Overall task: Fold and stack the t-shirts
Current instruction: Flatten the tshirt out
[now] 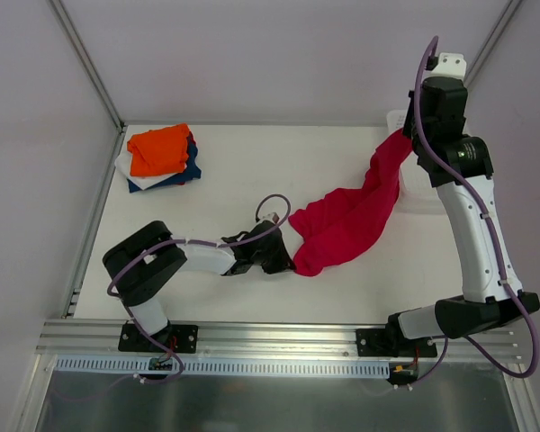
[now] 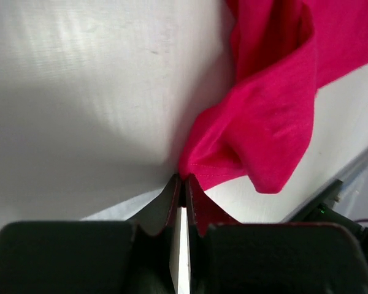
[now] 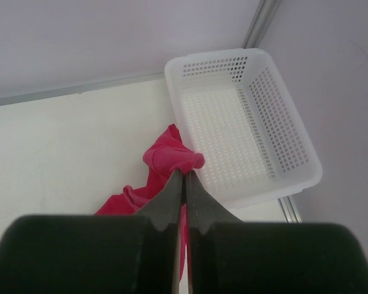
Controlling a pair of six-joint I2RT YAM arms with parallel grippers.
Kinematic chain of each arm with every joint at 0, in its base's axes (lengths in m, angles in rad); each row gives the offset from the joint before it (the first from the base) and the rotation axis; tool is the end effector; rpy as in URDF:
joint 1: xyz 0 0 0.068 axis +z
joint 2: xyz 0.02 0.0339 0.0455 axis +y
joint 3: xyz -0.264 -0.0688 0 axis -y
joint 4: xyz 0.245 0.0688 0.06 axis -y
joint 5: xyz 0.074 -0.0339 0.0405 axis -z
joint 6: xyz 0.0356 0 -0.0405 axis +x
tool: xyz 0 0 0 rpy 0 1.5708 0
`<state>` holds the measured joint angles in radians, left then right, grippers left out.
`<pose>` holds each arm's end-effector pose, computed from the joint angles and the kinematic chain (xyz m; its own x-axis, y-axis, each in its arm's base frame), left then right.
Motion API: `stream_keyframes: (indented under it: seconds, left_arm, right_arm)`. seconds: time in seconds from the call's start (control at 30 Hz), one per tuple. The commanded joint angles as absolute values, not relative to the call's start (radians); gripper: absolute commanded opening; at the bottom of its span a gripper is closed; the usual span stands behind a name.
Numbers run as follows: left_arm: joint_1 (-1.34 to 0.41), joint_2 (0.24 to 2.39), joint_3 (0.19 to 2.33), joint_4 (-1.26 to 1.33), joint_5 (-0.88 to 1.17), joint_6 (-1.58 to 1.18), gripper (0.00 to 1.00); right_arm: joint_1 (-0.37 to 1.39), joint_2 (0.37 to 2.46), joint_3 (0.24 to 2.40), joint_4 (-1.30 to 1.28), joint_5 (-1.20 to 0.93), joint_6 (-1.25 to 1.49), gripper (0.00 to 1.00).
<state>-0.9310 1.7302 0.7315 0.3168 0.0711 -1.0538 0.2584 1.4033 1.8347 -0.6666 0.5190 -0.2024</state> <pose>0.1950 -0.2663 0.1316 -0.9102 -0.2293 -0.3448 0.0847 0.7120 -0.6970 0.2708 0.0533 0.5063 -0.2698 -0.2519 -0.9294 0.1942 0.9311 -0.3087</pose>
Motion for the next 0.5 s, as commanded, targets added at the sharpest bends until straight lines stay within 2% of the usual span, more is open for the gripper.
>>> stream_keyframes:
  seconds: [0.0,0.2,0.47]
  left_arm:
    - [-0.937,1.692,0.727,-0.036,-0.124,-0.956,0.0]
    - [-0.888,1.484,0.793,-0.258,-0.307,-0.867,0.0]
    - [-0.704,1.143,0.89,-0.434,-0.449,-0.701,0.0]
  right_arm:
    - [0.25,1.37,1.824,-0.634,0.531,-0.199,0.0]
    - [0.252,1.362,1.807,-0.629,0.531,-0.195,0.0]
    - [0.25,1.327,1.835,-0.629,0.54,-0.202,0.0]
